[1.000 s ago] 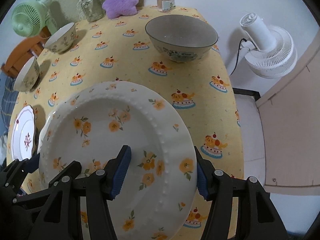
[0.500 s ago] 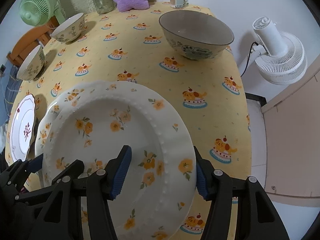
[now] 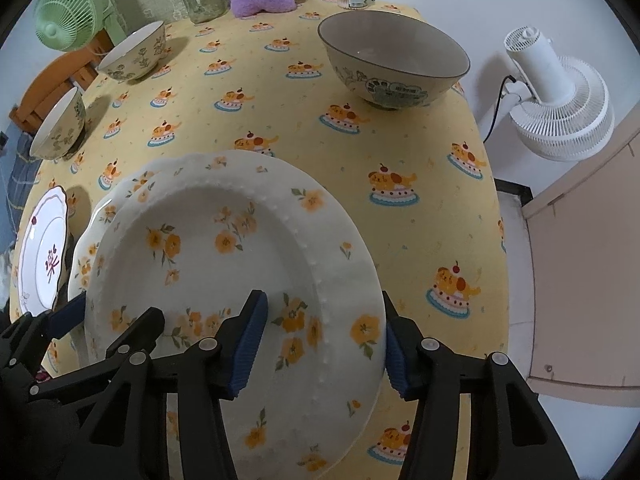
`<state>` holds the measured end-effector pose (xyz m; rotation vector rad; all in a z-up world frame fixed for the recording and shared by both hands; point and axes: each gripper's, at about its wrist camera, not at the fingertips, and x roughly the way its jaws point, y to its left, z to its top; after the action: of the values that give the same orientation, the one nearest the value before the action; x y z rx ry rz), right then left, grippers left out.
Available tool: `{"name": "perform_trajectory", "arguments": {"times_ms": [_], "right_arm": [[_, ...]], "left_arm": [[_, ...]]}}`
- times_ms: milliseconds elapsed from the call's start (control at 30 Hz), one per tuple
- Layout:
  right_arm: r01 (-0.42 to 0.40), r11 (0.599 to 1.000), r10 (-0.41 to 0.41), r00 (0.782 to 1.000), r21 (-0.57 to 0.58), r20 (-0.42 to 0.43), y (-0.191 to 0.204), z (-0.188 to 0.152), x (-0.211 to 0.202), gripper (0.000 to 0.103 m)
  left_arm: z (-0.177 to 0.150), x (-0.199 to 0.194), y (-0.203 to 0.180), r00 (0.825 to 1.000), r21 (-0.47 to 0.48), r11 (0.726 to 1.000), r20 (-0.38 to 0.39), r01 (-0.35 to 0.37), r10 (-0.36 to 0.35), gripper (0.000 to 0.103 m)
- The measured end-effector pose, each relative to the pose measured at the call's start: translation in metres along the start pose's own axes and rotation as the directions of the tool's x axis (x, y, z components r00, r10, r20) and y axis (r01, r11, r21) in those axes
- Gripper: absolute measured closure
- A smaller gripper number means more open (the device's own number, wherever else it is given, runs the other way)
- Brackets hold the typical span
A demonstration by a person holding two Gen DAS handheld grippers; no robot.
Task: Organize plates and bowls
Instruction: 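Lower the dotted-rim plate onto the large floral plate and open both grippers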
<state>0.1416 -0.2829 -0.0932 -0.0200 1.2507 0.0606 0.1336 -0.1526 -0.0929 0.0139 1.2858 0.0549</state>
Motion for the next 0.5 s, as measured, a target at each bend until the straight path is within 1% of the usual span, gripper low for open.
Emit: {"name": "perform_trajectory", "arguments": {"times_ms": [100, 167, 233, 267, 300, 367, 433, 500], "right_arm": [[0.015, 1.0, -0.015, 1.0, 0.001, 0.012, 0.001, -0.002, -0.006, 0.046], [0.033, 0.999, -0.033, 0.999, 0.015, 0.016, -0.002, -0.005, -0.012, 0.046], [0.049, 0.998, -0.05, 0.999, 0.033, 0.018, -0.006, -0.007, -0.017, 0.048], [0.048, 0.998, -0.049, 0.999, 0.041, 0.021, -0.008, -0.007, -0.02, 0.059], [0.05, 0.998, -0.051, 0.998, 0.045, 0.021, -0.009, -0.008, -0.022, 0.066], [0.049, 0.998, -0.049, 0.999, 0.04, 0.008, -0.006, -0.008, -0.021, 0.07], [0.069, 0.997, -0.069, 0.998, 0.043, 0.01, -0.002, -0.008, -0.02, 0.069], [0.069, 0.996, -0.069, 0.998, 0.061, -0.001, 0.0, -0.007, -0.017, 0.069]], "left_arm": [[0.001, 0.002, 0.001, 1.0, 0.004, 1.0, -0.008, -0.002, 0.002, 0.027], [0.002, 0.0, 0.0, 1.0, 0.027, 1.0, -0.008, -0.013, 0.013, 0.029], [0.001, -0.001, 0.001, 1.0, 0.038, 0.999, -0.017, -0.009, 0.01, 0.028], [0.001, -0.002, 0.002, 1.0, 0.041, 0.999, -0.02, -0.001, 0.002, 0.028], [0.001, -0.003, 0.003, 1.0, 0.046, 0.999, -0.02, -0.005, 0.006, 0.028], [0.002, -0.006, 0.002, 1.0, 0.066, 0.998, -0.011, -0.015, 0.015, 0.028], [0.002, -0.008, 0.001, 1.0, 0.091, 0.996, -0.008, -0.009, 0.01, 0.028], [0.002, -0.009, 0.002, 1.0, 0.11, 0.994, -0.003, -0.016, 0.017, 0.028]]}}
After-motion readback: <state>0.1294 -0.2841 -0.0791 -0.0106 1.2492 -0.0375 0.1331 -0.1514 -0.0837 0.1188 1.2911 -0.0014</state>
